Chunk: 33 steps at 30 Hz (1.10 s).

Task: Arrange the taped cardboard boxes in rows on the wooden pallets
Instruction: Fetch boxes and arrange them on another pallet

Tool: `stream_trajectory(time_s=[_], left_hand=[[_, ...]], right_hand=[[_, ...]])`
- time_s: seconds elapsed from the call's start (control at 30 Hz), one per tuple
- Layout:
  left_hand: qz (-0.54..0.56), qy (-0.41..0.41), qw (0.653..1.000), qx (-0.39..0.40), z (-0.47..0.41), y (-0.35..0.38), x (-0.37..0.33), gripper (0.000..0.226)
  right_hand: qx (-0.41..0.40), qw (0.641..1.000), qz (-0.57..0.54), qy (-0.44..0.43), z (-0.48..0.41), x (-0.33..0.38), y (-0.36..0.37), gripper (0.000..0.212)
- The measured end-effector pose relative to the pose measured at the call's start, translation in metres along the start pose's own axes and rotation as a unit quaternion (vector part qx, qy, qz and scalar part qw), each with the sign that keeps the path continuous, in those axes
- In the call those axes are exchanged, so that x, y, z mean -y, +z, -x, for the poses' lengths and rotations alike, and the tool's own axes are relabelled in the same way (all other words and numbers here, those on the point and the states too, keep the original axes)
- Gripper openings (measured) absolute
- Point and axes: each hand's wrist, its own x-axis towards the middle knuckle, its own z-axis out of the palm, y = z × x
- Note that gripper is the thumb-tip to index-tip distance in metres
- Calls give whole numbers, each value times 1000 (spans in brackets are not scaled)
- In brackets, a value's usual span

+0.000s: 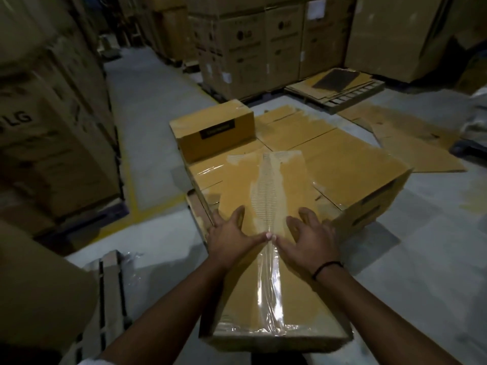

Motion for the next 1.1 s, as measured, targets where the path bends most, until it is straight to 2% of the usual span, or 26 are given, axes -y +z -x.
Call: stream_trajectory(time_s=[0.33, 0.6, 0.73, 0.9, 1.1], left_hand=[[-63, -31, 997, -7, -140, -9, 0, 125], [-24, -71, 997, -6, -213, -24, 26, 116], [-20, -65, 998, -3, -248, -38, 46, 111], [-24, -25, 999, 7, -296, -59, 83, 112], [-22, 57, 998, 22, -361, -117, 142, 109]], right_hand=[[-4, 999, -33, 11, -131, 11, 28, 73], [0, 1000, 3, -17, -208, 38, 49, 60], [12, 1000, 7, -11, -235, 68, 61, 60], [6, 999, 6, 33, -258, 118, 77, 60], [-65, 994, 32, 85, -289, 214, 96, 57]])
